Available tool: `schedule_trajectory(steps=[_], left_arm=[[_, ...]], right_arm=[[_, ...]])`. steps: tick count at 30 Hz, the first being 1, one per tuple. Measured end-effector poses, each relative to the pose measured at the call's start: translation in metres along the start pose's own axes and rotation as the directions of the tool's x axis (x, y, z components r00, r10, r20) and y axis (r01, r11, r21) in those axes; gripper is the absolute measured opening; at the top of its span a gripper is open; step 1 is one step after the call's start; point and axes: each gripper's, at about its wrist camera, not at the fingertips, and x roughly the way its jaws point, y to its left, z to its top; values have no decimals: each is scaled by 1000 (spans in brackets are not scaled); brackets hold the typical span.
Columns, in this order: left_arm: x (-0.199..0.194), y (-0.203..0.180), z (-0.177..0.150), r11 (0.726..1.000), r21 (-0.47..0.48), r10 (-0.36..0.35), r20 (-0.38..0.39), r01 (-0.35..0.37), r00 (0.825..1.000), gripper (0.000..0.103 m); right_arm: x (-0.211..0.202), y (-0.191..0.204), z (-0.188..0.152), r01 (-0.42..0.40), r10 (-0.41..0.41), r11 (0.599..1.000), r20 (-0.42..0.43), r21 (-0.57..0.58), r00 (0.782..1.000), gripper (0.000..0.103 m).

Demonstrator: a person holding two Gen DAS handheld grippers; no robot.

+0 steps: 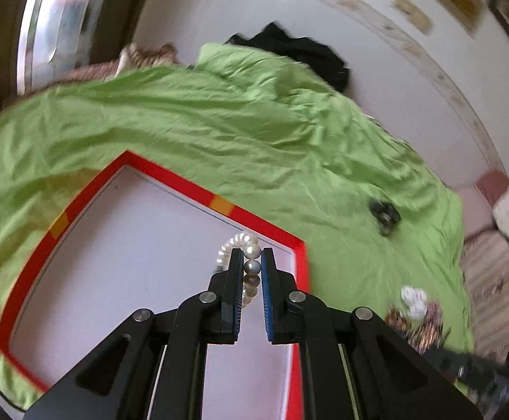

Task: Organize jewelry
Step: 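Carry both items into the red-framed tray and open both tools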

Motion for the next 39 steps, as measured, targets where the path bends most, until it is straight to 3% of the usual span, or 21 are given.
schedule_trajectory(steps=[7, 12, 22, 27, 29, 32, 39], left_arm=[[32, 44, 18, 994, -113, 10, 2, -10, 1000, 9], [44, 50, 29, 993, -96, 63, 12, -62, 998, 9], [67, 54, 33, 991, -109, 72, -33, -75, 997, 9], [61, 53, 34, 992, -110, 65, 3, -64, 998, 12], [57, 53, 34, 992, -111, 55, 13, -53, 998, 27], [49, 51, 34, 994, -105, 36, 39, -32, 999, 35], [34, 45, 31, 997, -74, 31, 72, -25, 997, 38]], right_arm=[[82, 13, 28, -167, 176, 982, -105, 91, 979, 10], [140, -5, 46, -210, 244, 957, -160, 200, 956, 10], [173, -33, 76, -99, 136, 971, -161, 219, 977, 10], [175, -23, 77, -56, 82, 986, -168, 155, 982, 14], [173, -19, 79, -29, 49, 992, -163, 124, 985, 24], [164, -15, 81, -15, 28, 995, -136, 101, 990, 45], [121, -18, 74, 54, -50, 997, -77, 47, 996, 48]])
